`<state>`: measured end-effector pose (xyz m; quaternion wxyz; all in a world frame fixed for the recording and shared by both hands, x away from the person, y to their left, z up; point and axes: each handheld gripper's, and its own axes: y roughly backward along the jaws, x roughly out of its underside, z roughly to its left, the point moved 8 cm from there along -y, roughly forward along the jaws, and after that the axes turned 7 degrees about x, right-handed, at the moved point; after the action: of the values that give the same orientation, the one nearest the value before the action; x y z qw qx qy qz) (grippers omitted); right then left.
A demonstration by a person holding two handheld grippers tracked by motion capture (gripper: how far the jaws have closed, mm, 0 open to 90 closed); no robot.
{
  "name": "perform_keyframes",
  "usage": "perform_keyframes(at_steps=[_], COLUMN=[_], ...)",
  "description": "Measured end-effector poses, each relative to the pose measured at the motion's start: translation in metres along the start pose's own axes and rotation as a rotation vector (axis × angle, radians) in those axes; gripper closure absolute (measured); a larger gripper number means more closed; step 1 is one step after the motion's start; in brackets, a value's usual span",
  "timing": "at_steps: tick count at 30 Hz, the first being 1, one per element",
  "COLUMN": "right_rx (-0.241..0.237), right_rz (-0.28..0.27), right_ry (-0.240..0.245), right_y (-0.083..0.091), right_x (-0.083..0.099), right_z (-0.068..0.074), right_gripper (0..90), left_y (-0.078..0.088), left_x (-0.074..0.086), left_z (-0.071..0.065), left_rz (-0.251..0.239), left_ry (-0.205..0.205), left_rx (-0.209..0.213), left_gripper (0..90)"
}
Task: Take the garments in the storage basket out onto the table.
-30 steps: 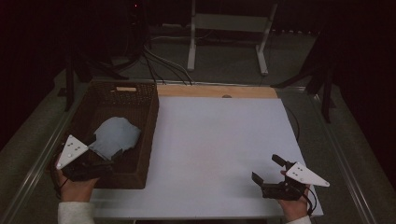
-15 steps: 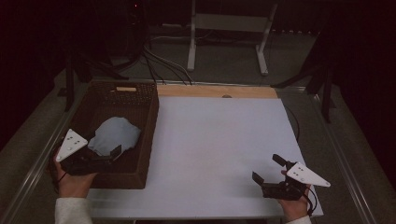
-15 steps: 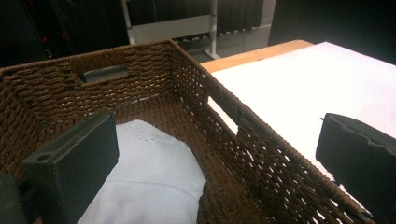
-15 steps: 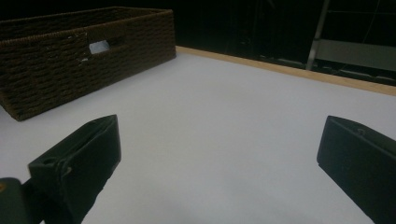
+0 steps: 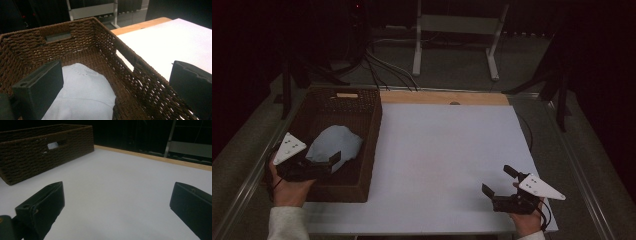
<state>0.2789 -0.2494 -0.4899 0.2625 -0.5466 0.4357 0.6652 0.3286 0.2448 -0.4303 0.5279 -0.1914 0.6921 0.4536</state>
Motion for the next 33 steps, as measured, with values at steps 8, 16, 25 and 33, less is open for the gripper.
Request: perform_keyframes(at_steps=[8,16,25,33], right_rx=[0.001,0.0,-0.001,-0.003], right_rz=[-0.003,-0.003,-0.003,-0.007], right_ry=[-0.001,-0.002,-0.002,-0.006], right_y=[0.001,0.001,0.0,0.001], right_x=[0.0,0.0,0.0,-0.001], right_z=[-0.001,-0.001,0.0,-0.001], right_gripper=[0.0,0.0,0.0,0.0], left_y=[-0.004,-0.008,-0.015,-0.019], left_x=[-0.002,-0.004,-0.005,-0.007], left_z=[0.007,0.012,0.018,0.021], left_rz=[0.034,0.057,0.096,0.107], left_ry=[-0.005,-0.008,-0.007,-0.014], left_rx=[-0.006,-0.005,-0.004,0.014], left_gripper=[0.4,0.4,0.4,0.4])
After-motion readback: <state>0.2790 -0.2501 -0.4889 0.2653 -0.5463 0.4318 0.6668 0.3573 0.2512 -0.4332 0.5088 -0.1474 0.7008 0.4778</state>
